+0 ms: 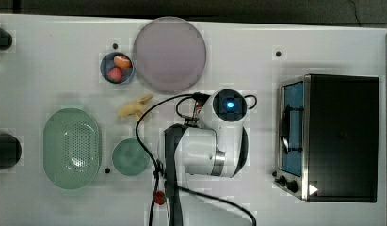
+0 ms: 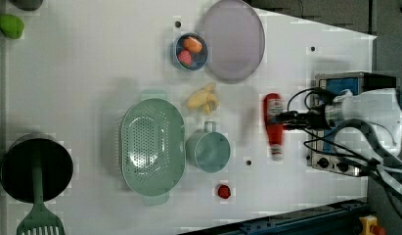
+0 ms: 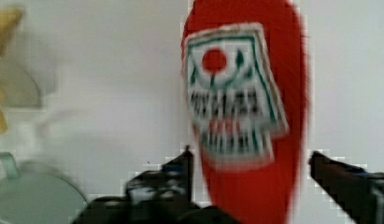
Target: Pick ketchup from strainer and place it on the table
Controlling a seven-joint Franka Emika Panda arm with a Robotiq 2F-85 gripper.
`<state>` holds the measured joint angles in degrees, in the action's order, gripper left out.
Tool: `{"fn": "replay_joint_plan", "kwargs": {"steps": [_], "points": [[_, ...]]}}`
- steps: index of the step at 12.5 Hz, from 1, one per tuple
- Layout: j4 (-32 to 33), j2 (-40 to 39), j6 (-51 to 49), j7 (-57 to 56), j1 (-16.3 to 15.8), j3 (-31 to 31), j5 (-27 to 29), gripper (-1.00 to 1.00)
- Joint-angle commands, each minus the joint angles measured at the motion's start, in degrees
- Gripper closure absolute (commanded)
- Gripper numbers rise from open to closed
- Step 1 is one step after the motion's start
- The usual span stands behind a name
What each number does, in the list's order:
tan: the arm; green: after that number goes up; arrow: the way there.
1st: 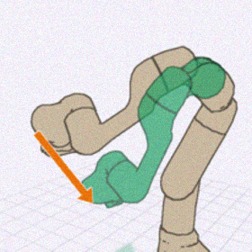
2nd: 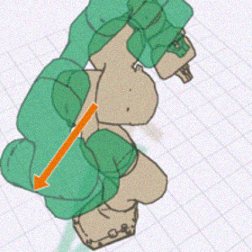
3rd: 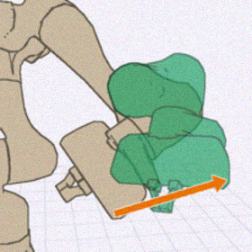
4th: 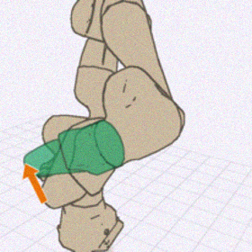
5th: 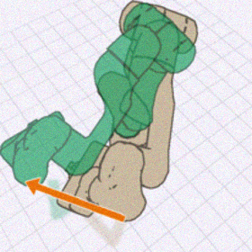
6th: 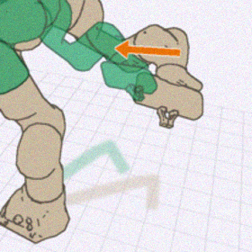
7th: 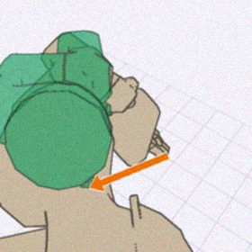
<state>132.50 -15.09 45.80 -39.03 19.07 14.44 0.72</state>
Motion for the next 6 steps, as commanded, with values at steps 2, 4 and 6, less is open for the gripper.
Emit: {"fn": "replay_joint_plan", "kwargs": {"steps": [2,4,6], "points": [[-1.1,2.3,2.5,-2.1,0.1,0.4,0.0,-1.0],[-2.3,5.6,0.5,1.0,0.1,0.4,0.1,-1.0],[-5.0,10.0,-4.6,6.6,0.1,0.4,0.1,-1.0]]}}
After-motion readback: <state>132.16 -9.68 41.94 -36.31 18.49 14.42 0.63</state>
